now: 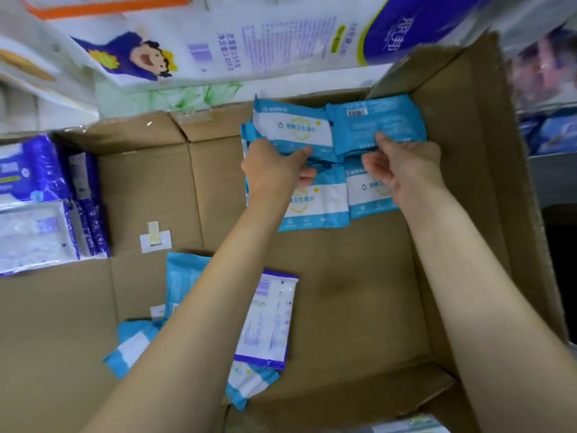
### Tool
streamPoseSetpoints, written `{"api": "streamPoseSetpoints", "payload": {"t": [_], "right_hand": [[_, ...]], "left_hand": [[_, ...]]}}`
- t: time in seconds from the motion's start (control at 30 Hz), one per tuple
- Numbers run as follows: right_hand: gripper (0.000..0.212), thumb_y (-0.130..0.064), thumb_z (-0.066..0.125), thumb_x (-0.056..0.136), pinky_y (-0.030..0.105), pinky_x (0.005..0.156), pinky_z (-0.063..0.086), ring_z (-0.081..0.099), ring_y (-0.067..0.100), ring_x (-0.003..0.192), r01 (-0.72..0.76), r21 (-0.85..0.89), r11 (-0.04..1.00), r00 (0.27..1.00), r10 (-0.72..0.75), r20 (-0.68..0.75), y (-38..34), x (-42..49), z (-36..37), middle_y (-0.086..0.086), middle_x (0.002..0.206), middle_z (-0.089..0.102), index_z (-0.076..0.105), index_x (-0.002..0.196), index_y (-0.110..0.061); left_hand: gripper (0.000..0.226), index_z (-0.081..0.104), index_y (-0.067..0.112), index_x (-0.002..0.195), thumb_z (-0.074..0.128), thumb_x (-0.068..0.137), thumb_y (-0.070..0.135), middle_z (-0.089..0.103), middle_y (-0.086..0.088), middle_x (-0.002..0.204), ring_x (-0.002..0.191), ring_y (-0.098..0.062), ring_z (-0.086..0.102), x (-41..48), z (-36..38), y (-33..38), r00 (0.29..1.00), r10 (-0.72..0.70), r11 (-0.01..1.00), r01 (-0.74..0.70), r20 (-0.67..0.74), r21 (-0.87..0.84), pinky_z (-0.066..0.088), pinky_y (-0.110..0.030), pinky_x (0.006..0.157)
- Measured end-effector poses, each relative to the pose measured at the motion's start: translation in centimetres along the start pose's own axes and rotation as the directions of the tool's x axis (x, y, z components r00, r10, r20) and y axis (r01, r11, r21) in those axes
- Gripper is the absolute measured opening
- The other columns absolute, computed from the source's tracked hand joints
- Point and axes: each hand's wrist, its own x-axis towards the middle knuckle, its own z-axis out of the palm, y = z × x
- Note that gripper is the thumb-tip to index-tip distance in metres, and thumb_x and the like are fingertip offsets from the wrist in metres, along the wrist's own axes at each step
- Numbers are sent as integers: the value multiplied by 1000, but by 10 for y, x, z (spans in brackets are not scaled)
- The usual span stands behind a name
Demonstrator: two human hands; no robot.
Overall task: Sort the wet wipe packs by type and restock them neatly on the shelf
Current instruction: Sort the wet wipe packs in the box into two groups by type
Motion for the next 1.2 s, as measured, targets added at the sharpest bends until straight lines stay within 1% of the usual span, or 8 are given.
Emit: {"api": "streamPoseSetpoints", "payload": {"t": [0.1, 0.23, 0.4, 0.57, 0.77, 0.93, 1.03, 1.2], "right_hand": [[27, -23, 66, 90, 18, 44, 49, 54, 6, 36, 49, -85, 995, 999, -50, -2, 2, 0, -4, 1, 49, 61, 54, 70, -8], [25, -25, 64, 91, 18, 42, 43, 49, 6, 37, 207, -169, 964, 978, -200, 53, 6, -19, -12, 1, 51, 61, 51, 74, -12], [19, -20, 65, 90, 15, 41, 38, 51, 1, 41, 464, -378, 801, 876, -355, 326, 31, -77, -14, -1, 57, 62, 56, 75, -11], [18, -14, 68, 87, 12, 41, 37, 53, 2, 41, 451, -460, 765, 832, -174, 527, 101, -129, -13, 5, 59, 63, 57, 73, -15], [19, -13, 71, 83, 21, 44, 43, 56, 6, 49, 308, -509, 804, 839, 23, 543, 193, -175, 6, -1, 61, 59, 57, 71, -17], [40, -30, 75, 79, 36, 77, 51, 60, 16, 83, 488, -718, 497, 850, -83, 520, 246, -207, 18, -3, 103, 54, 56, 113, -20], [62, -34, 75, 77, 38, 77, 49, 54, 21, 107, 518, -792, 322, 854, -148, 498, 253, -215, 24, 0, 122, 40, 42, 129, -23], [68, -46, 79, 71, 34, 67, 38, 49, 26, 109, 442, -891, 104, 896, -111, 431, 251, -214, 33, 6, 119, 41, 45, 119, -12]], "left_hand": [[36, 54, -1, 109, 70, 87, 22, 65, -6, 48, 49, -18, 68, -2, -17, 4, 999, 24, 989, -31, 46, 144, 59, -33, 54], [19, 45, 18, 92, 62, 92, 27, 66, -7, 59, 53, -17, 68, -23, -46, 3, 984, 172, 969, -176, 40, 174, 58, -30, 56], [11, 58, 30, 91, 61, 86, 38, 68, 0, 73, 63, -17, 67, -45, -109, -43, 924, 364, 893, -311, -114, 326, 57, -39, 65], [21, 62, 19, 100, 65, 87, 35, 66, 9, 88, 86, -13, 65, -72, -175, -118, 935, 270, 851, -119, -232, 511, 49, -30, 82], [35, 64, 15, 105, 71, 81, 39, 68, -2, 102, 96, -16, 63, -88, -223, -187, 966, 135, 846, 3, -219, 533, 41, -17, 76], [41, 64, 14, 113, 75, 79, 35, 67, -3, 109, 102, -15, 62, -82, -226, -196, 981, 167, 845, -92, -96, 527, 47, -26, 90], [48, 64, 17, 112, 77, 74, 41, 68, 0, 108, 100, -15, 63, -66, -219, -191, 983, 176, 844, -127, -46, 521, 49, -36, 92], [49, 53, 14, 108, 78, 72, 37, 65, -3, 105, 102, -28, 60, -52, -204, -183, 987, 157, 814, -150, 36, 561, 48, -44, 88]]}}
